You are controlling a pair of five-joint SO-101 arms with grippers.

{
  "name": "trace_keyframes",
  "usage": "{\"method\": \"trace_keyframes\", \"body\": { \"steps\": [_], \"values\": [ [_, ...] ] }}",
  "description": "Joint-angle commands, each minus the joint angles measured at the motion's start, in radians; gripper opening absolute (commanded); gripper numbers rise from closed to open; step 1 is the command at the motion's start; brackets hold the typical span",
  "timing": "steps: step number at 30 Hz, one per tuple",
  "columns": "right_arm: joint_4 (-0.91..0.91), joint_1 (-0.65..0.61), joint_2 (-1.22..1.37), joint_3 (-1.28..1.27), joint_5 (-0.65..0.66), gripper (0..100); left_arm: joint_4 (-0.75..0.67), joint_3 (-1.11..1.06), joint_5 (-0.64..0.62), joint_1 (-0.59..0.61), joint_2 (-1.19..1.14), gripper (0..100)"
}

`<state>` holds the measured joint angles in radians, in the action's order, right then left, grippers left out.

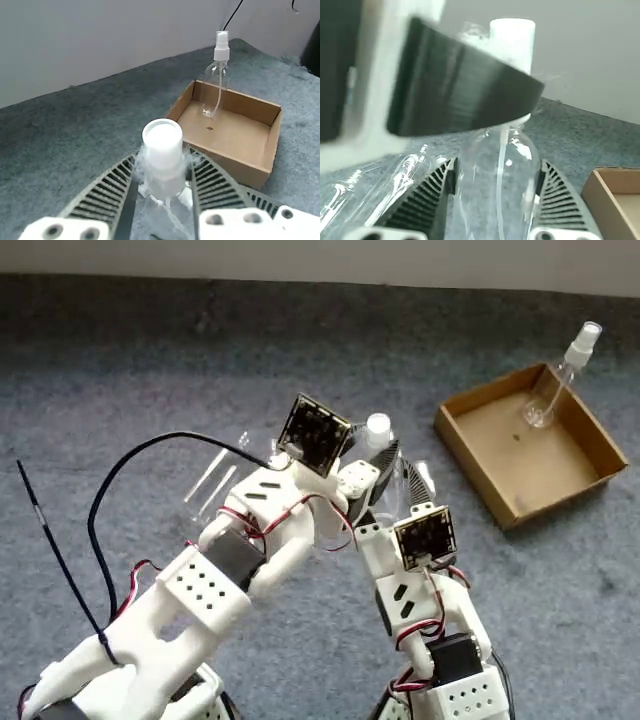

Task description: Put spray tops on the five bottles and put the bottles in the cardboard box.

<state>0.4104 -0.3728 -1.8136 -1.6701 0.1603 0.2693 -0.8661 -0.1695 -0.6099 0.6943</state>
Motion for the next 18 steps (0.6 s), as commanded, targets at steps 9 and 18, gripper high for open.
{"method": "trace_keyframes", "body": {
  "steps": [9, 18],
  "values": [
    [-0.004, -0.008, -0.027, -0.099, 0.014, 13.9, 0.014, 0.058, 0.003, -0.007, -0.027, 5],
    [-0.005, -0.007, -0.027, -0.099, 0.014, 13.9, 0.069, 0.064, 0.003, 0.033, -0.021, 5]
  ]
}}
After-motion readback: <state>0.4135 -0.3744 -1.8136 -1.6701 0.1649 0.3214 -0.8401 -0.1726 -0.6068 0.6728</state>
